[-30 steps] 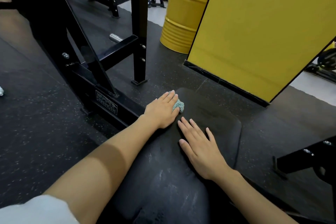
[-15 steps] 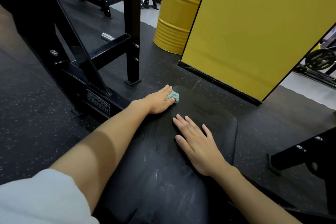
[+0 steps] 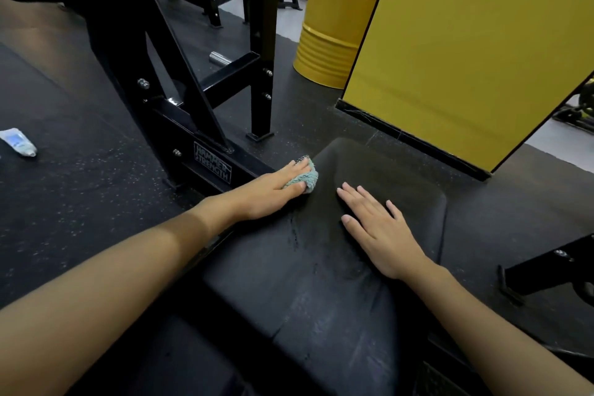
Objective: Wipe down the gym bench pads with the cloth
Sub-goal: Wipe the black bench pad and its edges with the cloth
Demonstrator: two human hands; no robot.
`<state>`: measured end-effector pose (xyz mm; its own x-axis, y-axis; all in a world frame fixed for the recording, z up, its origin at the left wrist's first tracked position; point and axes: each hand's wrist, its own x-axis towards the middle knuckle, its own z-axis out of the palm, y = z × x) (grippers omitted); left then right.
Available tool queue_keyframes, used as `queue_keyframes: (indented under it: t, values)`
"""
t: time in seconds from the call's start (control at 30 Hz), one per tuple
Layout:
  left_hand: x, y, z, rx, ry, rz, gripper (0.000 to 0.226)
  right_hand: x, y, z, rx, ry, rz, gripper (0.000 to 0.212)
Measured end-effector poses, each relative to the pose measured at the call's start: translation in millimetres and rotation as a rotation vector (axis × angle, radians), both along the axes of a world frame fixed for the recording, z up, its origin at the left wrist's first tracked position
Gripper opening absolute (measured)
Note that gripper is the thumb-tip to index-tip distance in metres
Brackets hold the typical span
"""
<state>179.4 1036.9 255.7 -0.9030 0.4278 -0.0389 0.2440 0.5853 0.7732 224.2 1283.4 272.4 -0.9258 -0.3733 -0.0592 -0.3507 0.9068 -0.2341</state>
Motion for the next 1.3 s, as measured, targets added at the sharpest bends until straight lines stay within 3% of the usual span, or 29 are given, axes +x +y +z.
queue_keyframes:
  t: [0.2,0.47,0.73,1.0,1.3]
  values:
    - [-26,20,2,-0.003,-0.018,0.042,0.056,0,1,-3,0.006,0.019,0.007,0.053]
    - [-46,32,3,-0.02,-0.089,0.172,0.056,-4,2,-7,0.009,0.035,0.027,0.073]
    - [9,8,11,0.009,-0.131,0.179,0.055,-1,2,-1,0.025,-0.007,0.051,0.072]
    - [70,-11,8,-0.067,-0.013,0.146,0.055,6,-4,5,0.046,-0.067,0.112,0.071]
    - [113,-28,6,0.032,-0.096,0.228,0.056,55,-57,8,0.051,-0.07,0.281,0.06]
